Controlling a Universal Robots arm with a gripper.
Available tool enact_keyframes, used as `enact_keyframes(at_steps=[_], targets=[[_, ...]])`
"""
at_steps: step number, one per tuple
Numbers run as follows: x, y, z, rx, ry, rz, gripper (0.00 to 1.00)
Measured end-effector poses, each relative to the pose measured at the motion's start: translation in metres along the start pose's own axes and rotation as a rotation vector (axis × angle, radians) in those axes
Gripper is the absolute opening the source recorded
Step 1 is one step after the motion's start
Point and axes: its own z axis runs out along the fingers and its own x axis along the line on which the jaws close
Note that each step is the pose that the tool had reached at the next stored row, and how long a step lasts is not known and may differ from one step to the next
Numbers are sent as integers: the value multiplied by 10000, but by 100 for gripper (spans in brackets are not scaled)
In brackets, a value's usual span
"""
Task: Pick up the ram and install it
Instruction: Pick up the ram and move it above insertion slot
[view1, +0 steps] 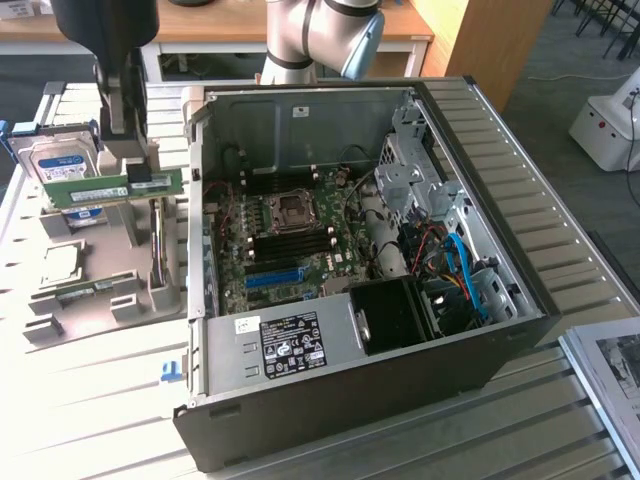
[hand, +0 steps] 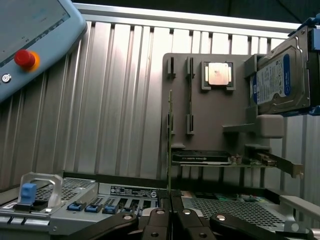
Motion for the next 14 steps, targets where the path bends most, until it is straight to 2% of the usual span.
enact_keyframes(at_steps=[14], targets=[[27,-220,-18,-49,-3,-6,12]])
